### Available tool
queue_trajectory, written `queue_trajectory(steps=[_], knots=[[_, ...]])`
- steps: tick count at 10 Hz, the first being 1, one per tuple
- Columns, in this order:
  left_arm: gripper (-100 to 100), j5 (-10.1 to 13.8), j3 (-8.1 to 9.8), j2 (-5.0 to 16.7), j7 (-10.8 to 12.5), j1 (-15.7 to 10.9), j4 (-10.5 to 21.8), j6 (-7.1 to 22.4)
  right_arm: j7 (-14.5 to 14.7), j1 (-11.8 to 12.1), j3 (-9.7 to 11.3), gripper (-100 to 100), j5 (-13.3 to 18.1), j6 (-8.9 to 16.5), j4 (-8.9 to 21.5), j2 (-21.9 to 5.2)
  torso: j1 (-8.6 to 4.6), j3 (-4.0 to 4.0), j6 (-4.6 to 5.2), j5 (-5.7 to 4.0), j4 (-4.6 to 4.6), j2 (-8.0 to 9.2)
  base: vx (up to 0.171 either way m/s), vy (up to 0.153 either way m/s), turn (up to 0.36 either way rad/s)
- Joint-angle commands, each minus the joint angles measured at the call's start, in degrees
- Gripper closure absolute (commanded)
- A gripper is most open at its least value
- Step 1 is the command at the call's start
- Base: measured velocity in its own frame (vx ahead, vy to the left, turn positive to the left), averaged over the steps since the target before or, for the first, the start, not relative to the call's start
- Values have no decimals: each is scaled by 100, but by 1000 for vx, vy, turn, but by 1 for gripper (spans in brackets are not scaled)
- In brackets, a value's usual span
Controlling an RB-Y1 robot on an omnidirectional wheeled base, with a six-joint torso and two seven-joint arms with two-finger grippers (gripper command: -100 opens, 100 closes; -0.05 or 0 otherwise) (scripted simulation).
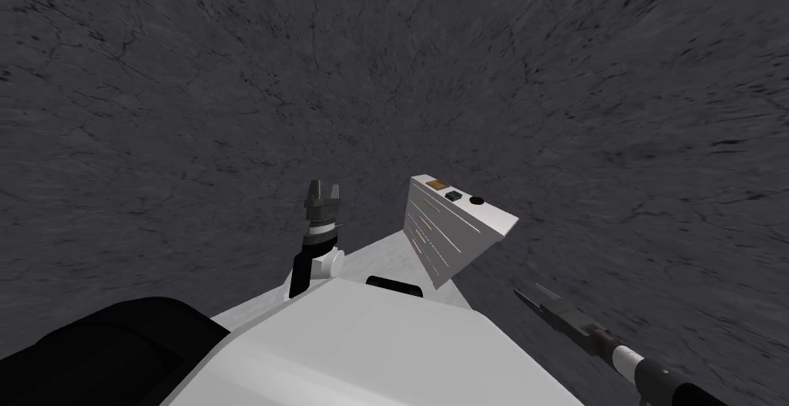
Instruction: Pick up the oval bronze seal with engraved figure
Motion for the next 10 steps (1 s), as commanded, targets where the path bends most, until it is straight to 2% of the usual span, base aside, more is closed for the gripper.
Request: queue_trajectory(steps=[1,2,4,5,6,7,8,9,10], knots=[[0,0,0,0,0,0,0,0,33,29,1,-100,24,39,42,-190,0,0,0,0,0,0,1,7,-25],[0,0,0,0,0,0,0,0,237,152,-66,-100,122,-70,321,-402,-4,0,1,-2,0,0,4,25,169],[0,0,0,0,0,0,0,0,237,152,-66,-100,122,-70,419,-626,-1,-2,0,-1,-1,-3,7,13,49],[0,0,0,0,0,0,0,0,436,276,-132,-100,215,-188,666,-836,-3,-1,1,-2,0,-2,12,19,184],[0,0,0,0,0,-1,0,0,436,276,-132,-100,215,-188,782,-1003,-2,-3,-5,-1,-1,-5,13,12,88],[0,0,0,0,0,0,0,0,436,276,-132,-100,215,-188,782,-1055,-2,-3,0,-2,-1,-5,6,5,-23],[0,0,0,0,0,0,0,0,627,402,-195,-100,302,-313,966,-1289,-4,-2,1,-3,0,-3,11,18,155],[0,0,0,0,0,0,0,0,627,402,-195,-100,302,-313,1130,-1452,-2,-3,-5,-2,-1,-6,16,14,107],[0,0,0,0,0,0,0,0,627,402,-195,-100,302,-313,1130,-1473,-3,-4,-1,-3,-2,-8,12,5,-10]])
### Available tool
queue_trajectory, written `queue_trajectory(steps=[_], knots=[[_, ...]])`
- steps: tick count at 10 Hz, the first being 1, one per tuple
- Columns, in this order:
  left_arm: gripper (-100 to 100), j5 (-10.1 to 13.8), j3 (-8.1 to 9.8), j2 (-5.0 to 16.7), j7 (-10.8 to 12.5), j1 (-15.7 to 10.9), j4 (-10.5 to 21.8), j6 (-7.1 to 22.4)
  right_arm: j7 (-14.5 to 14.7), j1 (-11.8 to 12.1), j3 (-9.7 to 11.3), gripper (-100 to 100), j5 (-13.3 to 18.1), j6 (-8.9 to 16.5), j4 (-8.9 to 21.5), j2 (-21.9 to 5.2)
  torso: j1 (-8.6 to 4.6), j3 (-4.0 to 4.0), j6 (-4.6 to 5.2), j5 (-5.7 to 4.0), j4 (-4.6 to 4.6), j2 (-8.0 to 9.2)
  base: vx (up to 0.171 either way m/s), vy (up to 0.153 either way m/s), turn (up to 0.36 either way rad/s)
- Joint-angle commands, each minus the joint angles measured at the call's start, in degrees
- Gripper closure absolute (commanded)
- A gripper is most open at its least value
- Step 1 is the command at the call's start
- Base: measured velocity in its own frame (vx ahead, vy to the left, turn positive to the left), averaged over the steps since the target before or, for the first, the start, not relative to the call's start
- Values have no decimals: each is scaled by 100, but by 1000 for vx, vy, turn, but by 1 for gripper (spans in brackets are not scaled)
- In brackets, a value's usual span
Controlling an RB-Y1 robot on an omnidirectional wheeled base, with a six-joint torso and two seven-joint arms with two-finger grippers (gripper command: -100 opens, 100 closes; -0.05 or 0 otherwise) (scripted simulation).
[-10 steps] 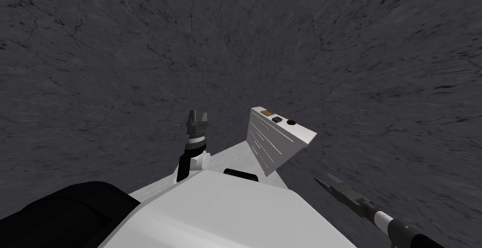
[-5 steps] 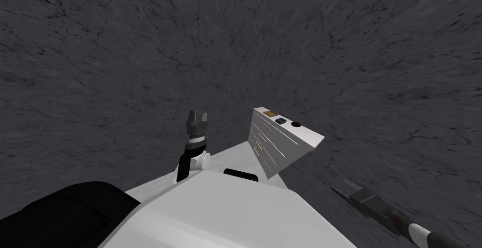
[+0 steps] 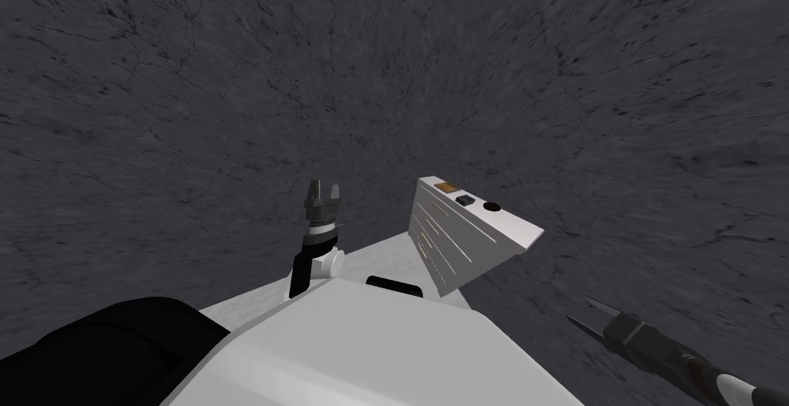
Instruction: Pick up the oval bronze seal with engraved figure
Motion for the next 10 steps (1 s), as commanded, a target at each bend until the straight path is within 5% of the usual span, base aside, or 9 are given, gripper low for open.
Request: queue_trajectory(steps=[1,10], knots=[[0,0,0,0,0,0,0,0,157,215,-119,-100,66,-105,279,-286,0,0,0,0,0,0,21,14,145],[0,0,0,0,0,0,0,0,779,705,-320,-100,312,-674,1306,-1787,2,-9,-3,0,-4,-14,30,9,95]])
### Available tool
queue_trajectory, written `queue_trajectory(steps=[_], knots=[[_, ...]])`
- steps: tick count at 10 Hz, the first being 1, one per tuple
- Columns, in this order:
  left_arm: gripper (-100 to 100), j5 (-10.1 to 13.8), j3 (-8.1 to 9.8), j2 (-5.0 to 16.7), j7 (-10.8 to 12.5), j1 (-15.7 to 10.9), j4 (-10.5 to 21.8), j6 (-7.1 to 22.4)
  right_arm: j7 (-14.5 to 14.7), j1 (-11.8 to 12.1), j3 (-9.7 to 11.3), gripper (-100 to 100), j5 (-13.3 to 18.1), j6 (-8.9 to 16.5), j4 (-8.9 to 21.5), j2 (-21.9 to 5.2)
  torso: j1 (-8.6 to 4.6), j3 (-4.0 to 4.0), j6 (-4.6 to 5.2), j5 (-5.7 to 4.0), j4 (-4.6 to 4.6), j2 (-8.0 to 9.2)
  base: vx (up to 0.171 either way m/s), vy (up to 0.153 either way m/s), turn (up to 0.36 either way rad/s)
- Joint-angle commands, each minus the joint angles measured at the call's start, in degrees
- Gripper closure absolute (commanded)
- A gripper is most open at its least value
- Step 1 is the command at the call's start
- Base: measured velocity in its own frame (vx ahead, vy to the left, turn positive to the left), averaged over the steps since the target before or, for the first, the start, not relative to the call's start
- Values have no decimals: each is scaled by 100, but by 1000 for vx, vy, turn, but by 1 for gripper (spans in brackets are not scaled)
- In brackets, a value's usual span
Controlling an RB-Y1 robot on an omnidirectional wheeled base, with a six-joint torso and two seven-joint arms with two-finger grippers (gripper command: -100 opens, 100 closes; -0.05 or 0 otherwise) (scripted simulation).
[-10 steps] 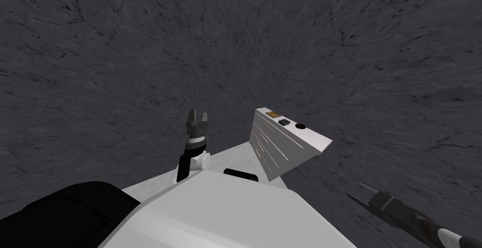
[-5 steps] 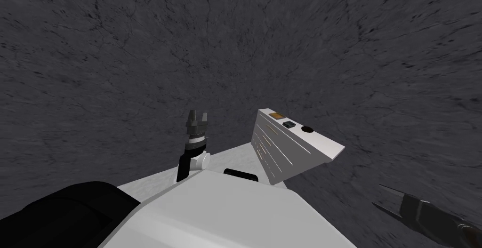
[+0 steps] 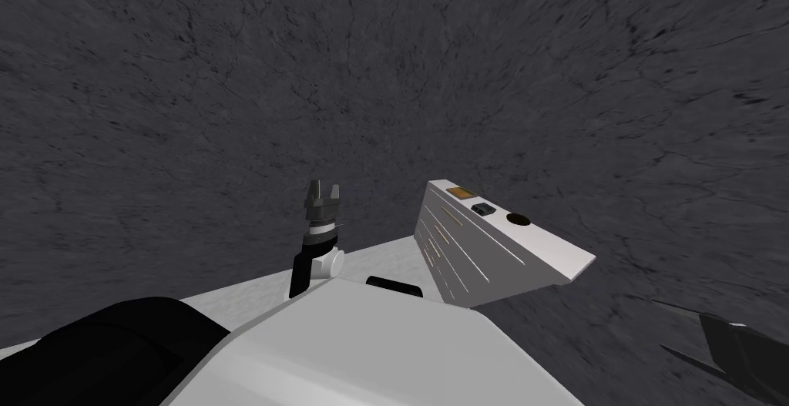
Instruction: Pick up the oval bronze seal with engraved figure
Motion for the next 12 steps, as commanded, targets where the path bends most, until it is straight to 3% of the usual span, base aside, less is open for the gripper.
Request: queue_trajectory(steps=[1,2,8,9,10,11,12], knots=[[0,0,0,0,0,0,0,0,81,24,12,-100,34,-67,159,-286,0,0,0,0,0,0,33,6,66],[0,0,0,0,0,0,0,0,206,140,-27,-100,76,-213,368,-470,1,1,2,0,1,3,43,11,116],[0,0,0,0,0,0,0,0,506,463,-105,-100,162,-632,836,-1459,2,0,3,-1,0,0,45,5,72],[0,0,0,0,0,0,0,0,506,320,153,-100,162,-632,836,-1518,2,-2,2,-1,-1,-4,45,-3,58],[0,0,0,0,0,1,0,0,506,361,200,-100,162,-632,836,-1518,0,0,5,-3,0,0,19,-4,7],[0,0,0,0,0,0,0,0,506,463,-105,-100,162,-632,836,-1518,-3,6,8,-4,3,11,1,-3,-13],[0,0,0,0,0,0,0,0,506,463,-42,-100,162,-632,836,-1518,-2,10,7,-4,5,18,-5,-2,2]])
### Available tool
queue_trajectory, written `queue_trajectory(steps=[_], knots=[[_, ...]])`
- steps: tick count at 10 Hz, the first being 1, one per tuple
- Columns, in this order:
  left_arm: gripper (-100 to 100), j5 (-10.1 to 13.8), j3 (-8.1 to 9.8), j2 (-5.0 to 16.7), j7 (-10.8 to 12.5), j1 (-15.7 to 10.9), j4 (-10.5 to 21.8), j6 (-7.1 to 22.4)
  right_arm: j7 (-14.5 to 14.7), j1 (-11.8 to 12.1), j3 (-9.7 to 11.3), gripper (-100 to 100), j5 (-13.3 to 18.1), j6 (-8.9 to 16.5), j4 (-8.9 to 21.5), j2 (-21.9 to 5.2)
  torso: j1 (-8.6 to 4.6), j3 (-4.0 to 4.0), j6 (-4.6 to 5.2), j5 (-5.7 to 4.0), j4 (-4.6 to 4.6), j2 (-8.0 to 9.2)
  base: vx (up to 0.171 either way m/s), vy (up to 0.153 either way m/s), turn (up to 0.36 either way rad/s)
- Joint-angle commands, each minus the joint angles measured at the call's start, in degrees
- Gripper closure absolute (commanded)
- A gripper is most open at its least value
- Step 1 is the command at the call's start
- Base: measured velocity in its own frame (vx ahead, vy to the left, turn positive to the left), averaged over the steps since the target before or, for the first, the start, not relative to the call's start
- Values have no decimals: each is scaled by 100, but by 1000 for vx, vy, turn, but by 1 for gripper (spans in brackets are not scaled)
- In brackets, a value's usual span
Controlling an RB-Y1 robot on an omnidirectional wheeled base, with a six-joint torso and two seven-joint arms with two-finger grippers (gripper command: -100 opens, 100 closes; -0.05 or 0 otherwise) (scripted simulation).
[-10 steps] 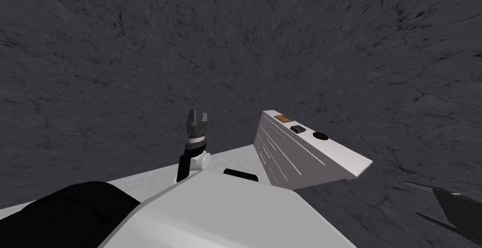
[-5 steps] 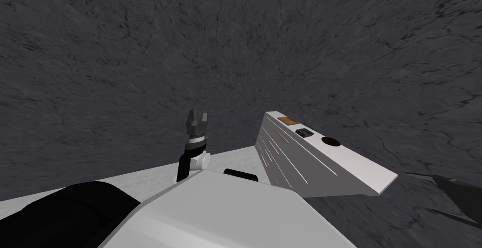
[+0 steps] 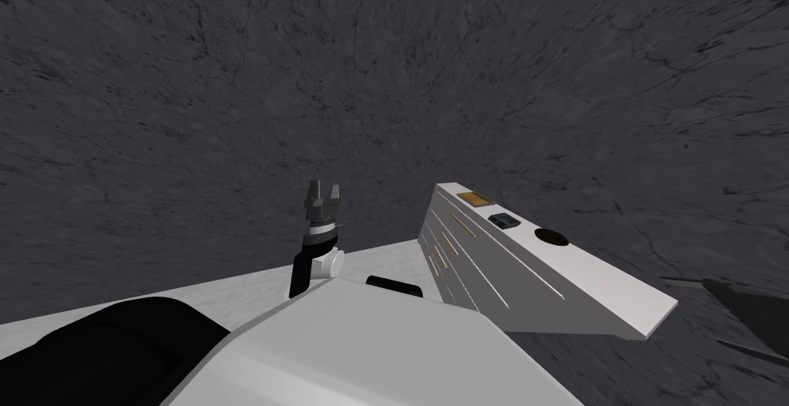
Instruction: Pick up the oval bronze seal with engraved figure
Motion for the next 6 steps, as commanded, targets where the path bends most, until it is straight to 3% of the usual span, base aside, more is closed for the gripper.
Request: queue_trajectory(steps=[1,2,3,4,6], knots=[[0,0,0,0,0,0,0,0,-59,62,-203,-100,110,-10,-26,30,0,0,0,0,0,0,0,0,0],[0,0,0,0,0,0,0,0,16,160,-216,-100,126,-138,79,-221,1,1,0,0,1,2,30,0,82],[0,0,0,0,0,0,0,0,16,160,-297,-100,223,-138,79,-226,2,-5,-5,2,-2,-10,39,-8,51],[0,0,0,0,0,0,0,0,16,160,-216,-100,126,-138,79,-226,1,-10,-3,1,-4,-16,24,-4,-3],[0,0,0,0,0,0,0,0,129,337,-226,-100,143,-369,219,-666,2,-12,-5,2,-5,-20,61,-2,96]])
